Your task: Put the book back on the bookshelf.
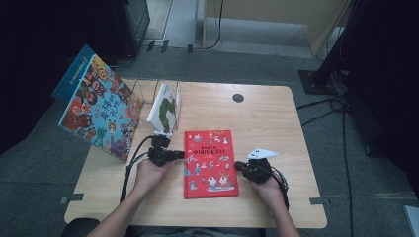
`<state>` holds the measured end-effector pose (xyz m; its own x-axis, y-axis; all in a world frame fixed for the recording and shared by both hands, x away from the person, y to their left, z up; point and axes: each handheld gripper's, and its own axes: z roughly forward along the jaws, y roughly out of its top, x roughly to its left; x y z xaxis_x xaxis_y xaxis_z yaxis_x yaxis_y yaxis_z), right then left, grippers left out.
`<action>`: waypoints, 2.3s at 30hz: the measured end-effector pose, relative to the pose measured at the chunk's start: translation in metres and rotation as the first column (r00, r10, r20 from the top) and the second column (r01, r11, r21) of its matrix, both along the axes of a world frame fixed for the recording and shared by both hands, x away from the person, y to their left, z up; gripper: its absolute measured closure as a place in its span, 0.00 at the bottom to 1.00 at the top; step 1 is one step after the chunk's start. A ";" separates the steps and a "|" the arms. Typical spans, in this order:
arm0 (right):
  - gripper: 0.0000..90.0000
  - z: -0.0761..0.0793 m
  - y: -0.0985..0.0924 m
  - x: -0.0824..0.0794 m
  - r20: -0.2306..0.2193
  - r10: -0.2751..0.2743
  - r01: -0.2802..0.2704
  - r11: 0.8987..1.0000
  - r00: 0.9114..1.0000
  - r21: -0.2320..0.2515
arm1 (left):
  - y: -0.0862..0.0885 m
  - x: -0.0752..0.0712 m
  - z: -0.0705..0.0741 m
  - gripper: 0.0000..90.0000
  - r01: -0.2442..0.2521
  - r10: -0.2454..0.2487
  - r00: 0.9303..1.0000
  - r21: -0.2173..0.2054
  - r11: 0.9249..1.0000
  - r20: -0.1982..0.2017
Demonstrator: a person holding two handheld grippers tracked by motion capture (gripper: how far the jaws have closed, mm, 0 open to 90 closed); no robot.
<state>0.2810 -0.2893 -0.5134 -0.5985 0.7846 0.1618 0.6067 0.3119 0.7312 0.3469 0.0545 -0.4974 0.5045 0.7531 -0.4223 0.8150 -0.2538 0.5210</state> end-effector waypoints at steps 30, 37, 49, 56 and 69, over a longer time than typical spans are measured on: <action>0.71 0.015 0.002 0.053 -0.465 -0.130 0.187 0.979 0.876 0.079 | -0.010 -0.022 -0.007 0.96 0.025 -0.025 0.999 0.004 1.000 -0.022; 0.72 0.018 0.005 0.061 -0.505 -0.148 0.200 0.979 0.850 0.049 | -0.010 -0.022 -0.007 0.96 0.022 -0.022 0.999 0.000 1.000 -0.024; 0.75 0.021 0.007 0.063 -0.533 -0.162 0.205 0.979 0.831 0.021 | -0.010 -0.022 -0.007 0.96 0.021 -0.021 0.999 -0.008 1.000 -0.027; 0.76 0.023 0.008 0.064 -0.541 -0.166 0.208 0.978 0.824 0.016 | -0.010 -0.023 -0.007 0.97 0.022 -0.022 0.999 -0.002 1.000 -0.028; 0.77 0.032 0.004 0.065 -0.551 -0.144 0.205 0.977 0.822 0.050 | -0.011 -0.024 -0.007 1.00 0.022 -0.022 0.999 -0.001 1.000 -0.030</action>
<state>0.3456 -0.2850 -0.4812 -0.2448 0.8282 0.5041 0.9512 0.1044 0.2905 0.3228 0.0432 -0.5044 0.5085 0.7416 -0.4376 0.8242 -0.2722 0.4965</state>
